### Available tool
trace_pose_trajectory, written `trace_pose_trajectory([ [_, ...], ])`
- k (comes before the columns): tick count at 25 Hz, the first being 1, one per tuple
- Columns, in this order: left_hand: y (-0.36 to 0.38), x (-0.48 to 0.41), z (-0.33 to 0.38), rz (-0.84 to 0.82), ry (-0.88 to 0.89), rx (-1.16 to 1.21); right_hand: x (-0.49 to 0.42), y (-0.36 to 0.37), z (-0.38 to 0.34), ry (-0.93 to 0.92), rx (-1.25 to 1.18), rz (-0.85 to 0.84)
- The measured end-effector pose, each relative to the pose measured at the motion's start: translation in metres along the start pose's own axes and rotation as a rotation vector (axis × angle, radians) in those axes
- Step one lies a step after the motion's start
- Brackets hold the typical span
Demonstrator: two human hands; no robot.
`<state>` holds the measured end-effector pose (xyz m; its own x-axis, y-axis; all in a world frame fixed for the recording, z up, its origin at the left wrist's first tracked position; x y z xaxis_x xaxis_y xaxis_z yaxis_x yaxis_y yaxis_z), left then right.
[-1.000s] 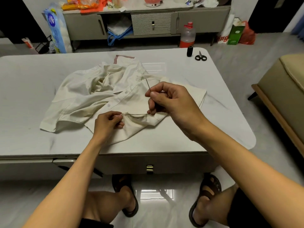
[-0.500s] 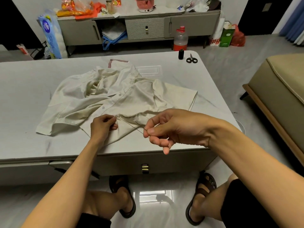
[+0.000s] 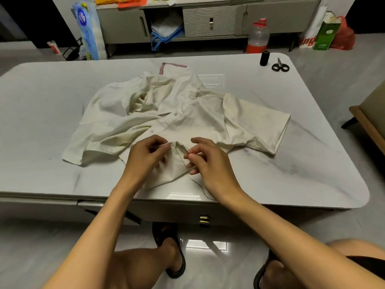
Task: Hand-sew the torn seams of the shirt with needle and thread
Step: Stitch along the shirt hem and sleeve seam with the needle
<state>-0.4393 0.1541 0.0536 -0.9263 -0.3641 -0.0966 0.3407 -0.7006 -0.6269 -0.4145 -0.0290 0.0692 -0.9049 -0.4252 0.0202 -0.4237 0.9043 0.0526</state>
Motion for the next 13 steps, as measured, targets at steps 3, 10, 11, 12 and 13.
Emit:
trace_pose_trajectory([
  [3, -0.002, 0.000, 0.006, -0.052, 0.040, -0.014, -0.016, 0.003, 0.011, -0.085, 0.157, 0.092],
  [10, -0.004, 0.000, 0.008, -0.168, 0.010, -0.034, -0.044, -0.018, 0.009, -0.113, 0.302, 0.136],
  [11, -0.004, 0.000, 0.007, -0.182, -0.003, -0.031, -0.045, -0.016, 0.009, -0.112, 0.320, 0.119],
  [12, -0.003, 0.000, 0.005, -0.196, -0.021, -0.023, -0.045, -0.015, 0.009, -0.114, 0.335, 0.105],
  [13, -0.003, -0.001, 0.002, -0.210, -0.044, -0.010, -0.046, -0.014, 0.009, -0.118, 0.342, 0.095],
])
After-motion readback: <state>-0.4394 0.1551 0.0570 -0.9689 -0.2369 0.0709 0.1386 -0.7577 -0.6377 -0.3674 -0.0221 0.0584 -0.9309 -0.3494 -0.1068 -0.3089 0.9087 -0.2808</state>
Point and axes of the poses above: each hand's wrist, its own x-axis away from the middle knuckle, its own y-axis out of the palm, z = x × y, the point moved 7 cm from there along -x, towards the middle knuckle, and after that the axes turned 14 degrees about -x, right-handed, at the moved point
